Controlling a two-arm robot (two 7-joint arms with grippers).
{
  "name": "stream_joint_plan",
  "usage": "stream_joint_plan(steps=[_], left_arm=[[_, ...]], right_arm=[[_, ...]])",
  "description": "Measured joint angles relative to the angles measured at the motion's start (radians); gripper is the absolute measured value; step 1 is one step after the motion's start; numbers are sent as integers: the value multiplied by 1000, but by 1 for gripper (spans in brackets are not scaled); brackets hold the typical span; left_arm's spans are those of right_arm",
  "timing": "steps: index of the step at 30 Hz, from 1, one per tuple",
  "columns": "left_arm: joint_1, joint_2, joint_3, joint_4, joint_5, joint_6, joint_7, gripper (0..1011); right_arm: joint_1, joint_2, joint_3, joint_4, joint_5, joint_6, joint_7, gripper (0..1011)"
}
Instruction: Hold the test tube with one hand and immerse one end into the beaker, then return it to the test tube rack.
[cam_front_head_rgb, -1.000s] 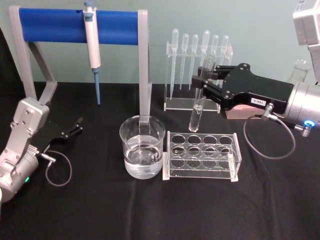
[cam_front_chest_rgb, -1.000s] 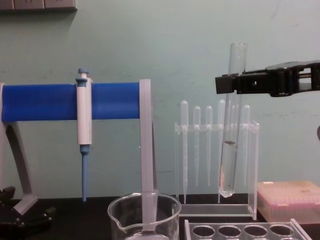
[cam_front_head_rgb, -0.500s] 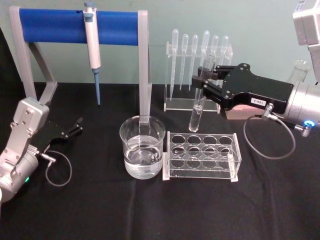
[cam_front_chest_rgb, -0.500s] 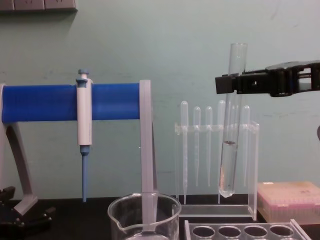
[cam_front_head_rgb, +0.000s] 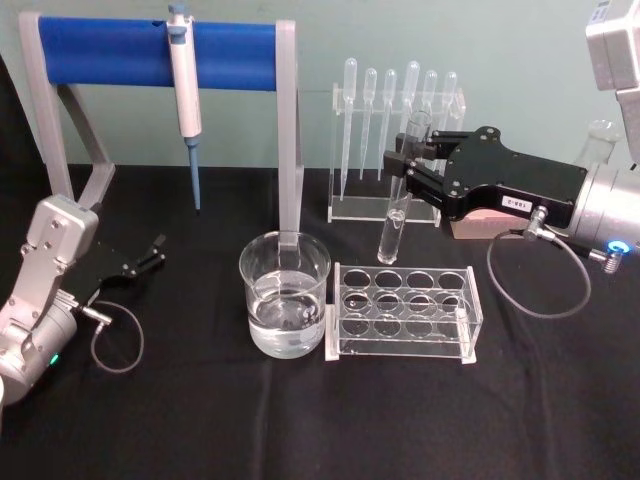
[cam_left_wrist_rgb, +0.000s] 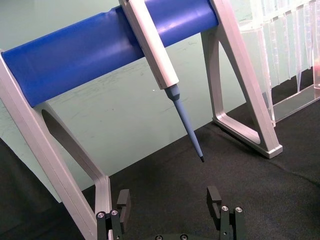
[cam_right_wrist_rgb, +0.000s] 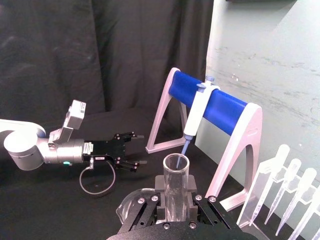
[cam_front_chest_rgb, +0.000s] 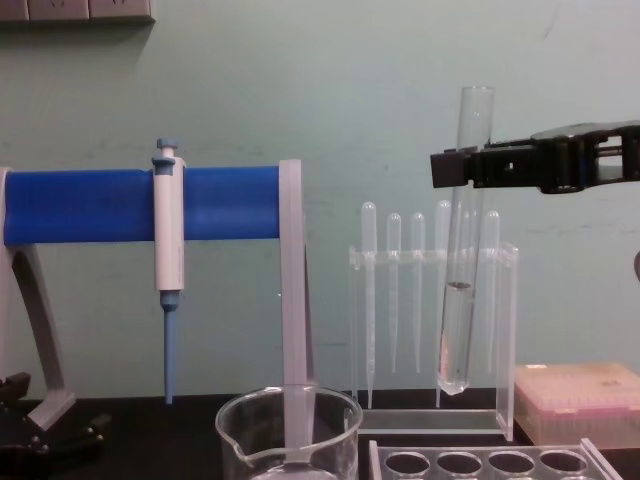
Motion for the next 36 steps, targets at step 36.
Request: stream_joint_plan(steps=[36], left_arm=[[0,0,0,0,0,0,0,1000]], right_arm=[[0,0,0,0,0,0,0,226]])
